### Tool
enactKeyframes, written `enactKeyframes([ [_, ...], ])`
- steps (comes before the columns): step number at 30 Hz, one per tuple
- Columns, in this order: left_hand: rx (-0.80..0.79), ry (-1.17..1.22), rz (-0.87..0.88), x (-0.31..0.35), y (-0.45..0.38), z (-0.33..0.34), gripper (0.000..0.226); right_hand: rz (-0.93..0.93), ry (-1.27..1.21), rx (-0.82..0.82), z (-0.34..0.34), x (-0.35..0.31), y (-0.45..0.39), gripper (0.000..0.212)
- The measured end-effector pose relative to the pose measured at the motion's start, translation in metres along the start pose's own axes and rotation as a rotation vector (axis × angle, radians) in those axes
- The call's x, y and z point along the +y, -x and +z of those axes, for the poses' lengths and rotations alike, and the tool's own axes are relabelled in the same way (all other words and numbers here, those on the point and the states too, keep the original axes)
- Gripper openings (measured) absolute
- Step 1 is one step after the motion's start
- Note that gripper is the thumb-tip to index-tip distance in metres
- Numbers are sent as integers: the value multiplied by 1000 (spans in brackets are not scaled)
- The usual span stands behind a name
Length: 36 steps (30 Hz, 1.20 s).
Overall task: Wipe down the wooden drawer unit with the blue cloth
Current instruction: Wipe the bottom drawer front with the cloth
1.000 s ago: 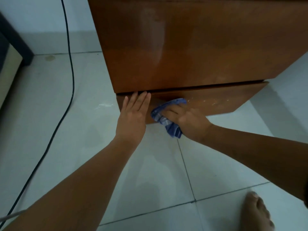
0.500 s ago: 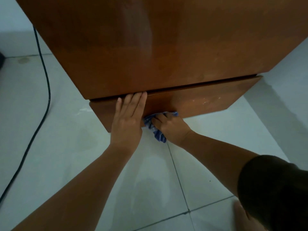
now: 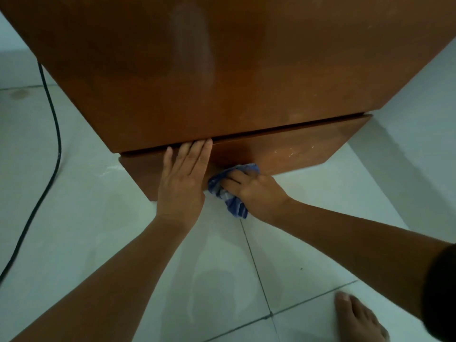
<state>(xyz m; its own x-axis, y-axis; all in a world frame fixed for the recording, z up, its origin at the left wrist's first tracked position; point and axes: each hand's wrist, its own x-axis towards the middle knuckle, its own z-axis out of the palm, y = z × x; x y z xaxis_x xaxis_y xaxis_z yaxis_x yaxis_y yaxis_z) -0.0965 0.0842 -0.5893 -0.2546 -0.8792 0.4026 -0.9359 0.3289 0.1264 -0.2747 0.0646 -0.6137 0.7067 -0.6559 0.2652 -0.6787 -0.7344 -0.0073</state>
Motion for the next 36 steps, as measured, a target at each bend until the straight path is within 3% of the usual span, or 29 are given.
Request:
enactKeyframes([
  [5,-34,15,52,18,-14,1,79,75,77,194,-61,8,12,22],
  [11,-10,20,22,31,-19,10,79,124,169,231,-34,32,5,22],
  [16,23,19,36,37,-24,18,78,177,126,-17,21,40,20,24],
  [19,35,36,71,43,-33,26,77,206,89,-161,37,38,18,8],
  [22,28,50,94,51,-41,33,77,308,84,-420,37,34,14,23],
  [24,26,46,98,54,-43,34,77,363,77,-487,44,39,16,32],
  [32,-4,39,110,57,-42,25,76,276,-113,-40,-19,38,47,16],
  [36,-4,34,67,63,-44,22,76,237,21,209,-56,52,54,9],
])
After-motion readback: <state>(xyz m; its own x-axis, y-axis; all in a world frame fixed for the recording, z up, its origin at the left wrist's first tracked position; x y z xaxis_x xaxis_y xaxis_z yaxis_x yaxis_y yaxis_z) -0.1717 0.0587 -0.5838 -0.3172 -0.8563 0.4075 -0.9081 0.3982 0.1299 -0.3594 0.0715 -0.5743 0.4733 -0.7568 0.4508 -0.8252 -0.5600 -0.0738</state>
